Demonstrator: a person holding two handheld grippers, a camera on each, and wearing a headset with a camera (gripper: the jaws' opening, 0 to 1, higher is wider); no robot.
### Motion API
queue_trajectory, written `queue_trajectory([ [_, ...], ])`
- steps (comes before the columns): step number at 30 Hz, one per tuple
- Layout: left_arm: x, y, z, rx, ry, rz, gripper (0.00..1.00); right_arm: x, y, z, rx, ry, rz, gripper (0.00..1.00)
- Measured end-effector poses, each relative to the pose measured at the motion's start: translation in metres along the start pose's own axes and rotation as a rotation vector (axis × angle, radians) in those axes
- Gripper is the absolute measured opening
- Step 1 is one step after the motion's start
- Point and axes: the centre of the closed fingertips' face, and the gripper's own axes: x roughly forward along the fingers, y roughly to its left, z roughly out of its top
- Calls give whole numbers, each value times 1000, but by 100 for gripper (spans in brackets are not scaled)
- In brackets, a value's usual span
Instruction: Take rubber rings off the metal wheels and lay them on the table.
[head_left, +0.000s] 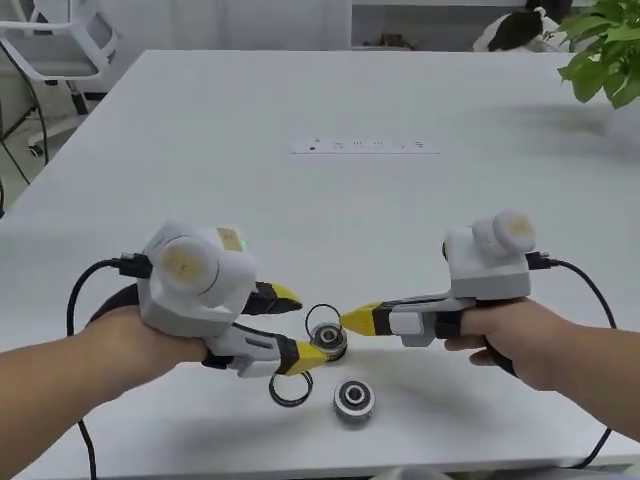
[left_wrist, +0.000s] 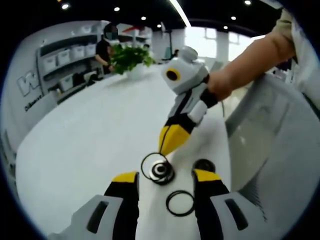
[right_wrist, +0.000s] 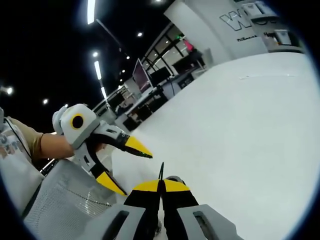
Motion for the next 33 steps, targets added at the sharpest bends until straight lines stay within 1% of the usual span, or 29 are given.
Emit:
queue_trajectory([
  [7, -17, 0, 4, -34, -41, 13, 50, -1, 5, 6, 0, -14, 22, 0],
  [12, -29, -2, 6, -42, -58, 23, 54, 0, 11, 8, 0, -18, 33, 0],
  [13, -34, -2, 6, -49, -66, 27, 55, 0, 13, 9, 3, -21, 39, 0],
  [17, -45, -1, 5, -65, -82, 42, 57, 1, 18, 10, 2, -23, 51, 0],
  [20, -53, -1, 1, -82, -87, 52, 59, 3, 22, 10, 4, -23, 62, 0],
  [27, -65, -3, -12, -96, -75, 71, 61, 10, 33, 9, 1, -17, 86, 0],
  [30, -70, -2, -16, -97, -70, 83, 62, 14, 37, 8, 4, -11, 96, 0],
  [33, -76, -2, -18, -107, -74, 92, 63, 17, 40, 6, 5, -4, 104, 0],
])
